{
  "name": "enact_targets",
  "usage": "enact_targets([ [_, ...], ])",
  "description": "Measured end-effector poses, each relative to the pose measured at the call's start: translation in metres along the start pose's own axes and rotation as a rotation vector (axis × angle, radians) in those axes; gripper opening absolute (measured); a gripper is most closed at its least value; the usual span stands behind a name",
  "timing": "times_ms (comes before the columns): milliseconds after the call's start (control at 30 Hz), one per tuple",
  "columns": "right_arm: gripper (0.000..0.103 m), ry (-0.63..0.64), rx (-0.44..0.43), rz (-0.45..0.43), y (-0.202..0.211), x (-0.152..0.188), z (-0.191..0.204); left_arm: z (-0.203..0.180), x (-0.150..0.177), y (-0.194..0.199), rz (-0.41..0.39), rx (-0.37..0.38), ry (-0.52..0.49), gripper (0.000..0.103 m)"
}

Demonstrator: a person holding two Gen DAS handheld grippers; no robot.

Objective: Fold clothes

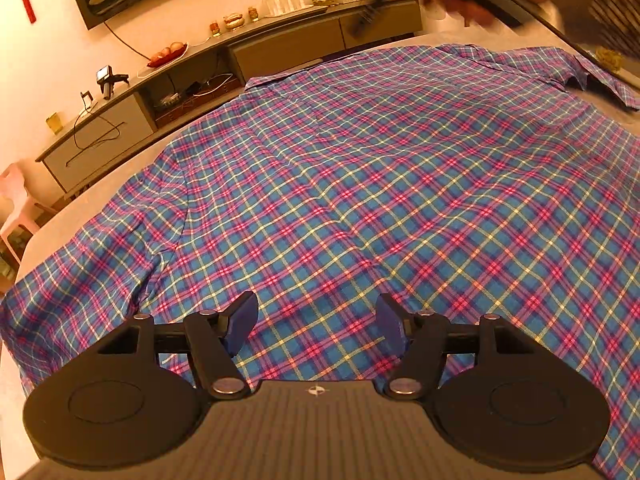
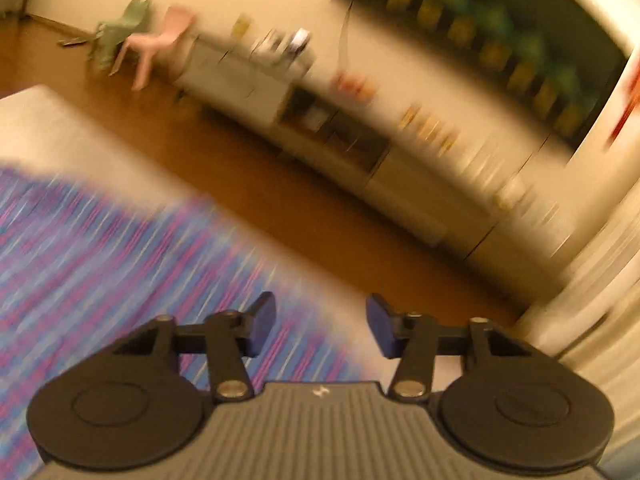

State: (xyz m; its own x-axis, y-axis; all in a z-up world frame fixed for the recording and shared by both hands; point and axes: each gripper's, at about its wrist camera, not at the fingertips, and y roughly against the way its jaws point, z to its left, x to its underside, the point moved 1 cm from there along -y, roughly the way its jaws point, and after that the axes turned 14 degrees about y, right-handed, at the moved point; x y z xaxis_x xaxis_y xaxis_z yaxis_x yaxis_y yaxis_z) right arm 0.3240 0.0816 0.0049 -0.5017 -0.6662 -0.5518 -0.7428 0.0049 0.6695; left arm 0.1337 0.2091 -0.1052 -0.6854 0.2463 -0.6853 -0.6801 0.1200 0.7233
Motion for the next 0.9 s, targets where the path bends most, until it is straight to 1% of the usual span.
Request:
enact_targets([
  [33,0.042,-0.031,-0.031,0.036,-0.005,0.017,0.0,0.002,0.0,-0.001,-0.001,0.001,0.007,0.069],
  [67,0.042,-0.069,-0.058,0.074,-0.011,0.033,-0.001,0.005,-0.001,-0.002,-0.003,0.0,0.019,0.071],
  [133,0.043,-0.186,-0.081,0.149,-0.025,0.068,-0.013,0.015,-0.003,-0.007,-0.002,-0.019,0.058,0.072],
  [167,0.043,-0.258,-0.071,0.158,-0.025,0.081,-0.024,0.021,-0.005,-0.009,-0.001,-0.032,0.077,0.072],
  [200,0.041,-0.324,-0.068,0.162,-0.022,0.094,-0.034,0.026,-0.006,-0.01,0.0,-0.049,0.091,0.072],
  [233,0.04,-0.366,-0.084,0.149,-0.009,0.106,-0.04,0.032,-0.007,-0.011,-0.005,-0.074,0.1,0.072],
  [367,0.04,-0.521,-0.149,0.098,0.044,0.153,-0.062,0.071,-0.015,-0.015,-0.045,-0.17,0.185,0.07],
  [433,0.039,-0.485,-0.181,0.106,0.06,0.171,-0.053,0.089,-0.018,-0.022,-0.047,-0.188,0.228,0.07],
  [467,0.038,-0.468,-0.18,0.121,0.06,0.177,-0.05,0.096,-0.018,-0.027,-0.038,-0.201,0.244,0.07],
  [500,0.038,-0.453,-0.173,0.145,0.057,0.182,-0.047,0.103,-0.018,-0.032,-0.032,-0.211,0.26,0.072],
  [533,0.038,-0.444,-0.154,0.163,0.052,0.188,-0.047,0.108,-0.019,-0.035,-0.034,-0.208,0.279,0.073],
  [567,0.038,-0.443,-0.125,0.148,0.049,0.192,-0.052,0.112,-0.022,-0.037,-0.033,-0.209,0.296,0.073],
  [633,0.041,-0.477,-0.083,0.138,0.044,0.199,-0.066,0.115,-0.029,-0.043,-0.037,-0.255,0.299,0.072],
  [667,0.043,-0.498,-0.06,0.144,0.041,0.202,-0.073,0.116,-0.032,-0.047,-0.043,-0.287,0.291,0.072],
  [700,0.042,-0.496,-0.017,0.165,0.037,0.201,-0.077,0.115,-0.033,-0.048,-0.043,-0.307,0.287,0.072],
  [733,0.038,-0.496,0.021,0.183,0.034,0.2,-0.08,0.114,-0.035,-0.048,-0.039,-0.32,0.285,0.072],
  [767,0.032,-0.507,0.039,0.195,0.039,0.199,-0.08,0.111,-0.036,-0.044,-0.037,-0.324,0.275,0.067],
  [800,0.03,-0.517,0.056,0.207,0.044,0.199,-0.08,0.105,-0.038,-0.038,-0.037,-0.322,0.259,0.066],
  [833,0.03,-0.525,0.065,0.207,0.051,0.198,-0.079,0.097,-0.038,-0.028,-0.048,-0.29,0.24,0.066],
  [867,0.03,-0.522,0.042,0.179,0.064,0.199,-0.073,0.087,-0.039,-0.016,-0.068,-0.238,0.218,0.068],
  [900,0.03,-0.501,0.015,0.171,0.076,0.204,-0.06,0.076,-0.04,-0.003,-0.088,-0.187,0.196,0.068],
])
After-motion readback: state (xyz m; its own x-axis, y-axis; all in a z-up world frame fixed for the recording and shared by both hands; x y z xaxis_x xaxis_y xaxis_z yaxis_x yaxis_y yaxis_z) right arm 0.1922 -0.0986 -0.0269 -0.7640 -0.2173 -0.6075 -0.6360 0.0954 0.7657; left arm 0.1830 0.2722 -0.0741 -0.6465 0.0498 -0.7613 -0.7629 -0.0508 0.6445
